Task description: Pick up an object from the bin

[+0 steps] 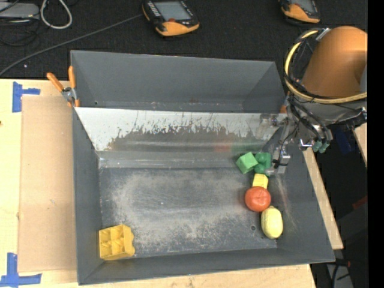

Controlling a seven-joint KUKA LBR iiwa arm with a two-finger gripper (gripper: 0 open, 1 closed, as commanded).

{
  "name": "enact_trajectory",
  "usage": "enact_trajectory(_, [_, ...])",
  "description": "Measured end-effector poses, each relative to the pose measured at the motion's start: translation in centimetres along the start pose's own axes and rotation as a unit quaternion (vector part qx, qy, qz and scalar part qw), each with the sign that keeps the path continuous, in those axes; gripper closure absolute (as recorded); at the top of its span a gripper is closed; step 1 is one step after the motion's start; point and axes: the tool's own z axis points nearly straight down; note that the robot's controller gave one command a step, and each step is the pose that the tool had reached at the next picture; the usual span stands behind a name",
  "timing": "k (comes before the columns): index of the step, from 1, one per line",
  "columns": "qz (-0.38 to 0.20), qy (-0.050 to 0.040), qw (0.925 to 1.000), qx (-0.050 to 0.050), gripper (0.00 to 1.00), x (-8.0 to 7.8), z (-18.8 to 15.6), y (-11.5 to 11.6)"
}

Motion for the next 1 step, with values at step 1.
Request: enact_trajectory(1, [-0.001, -0.0039, 1.0, 0.001, 0.0, -0.15, -0.42, 0.04])
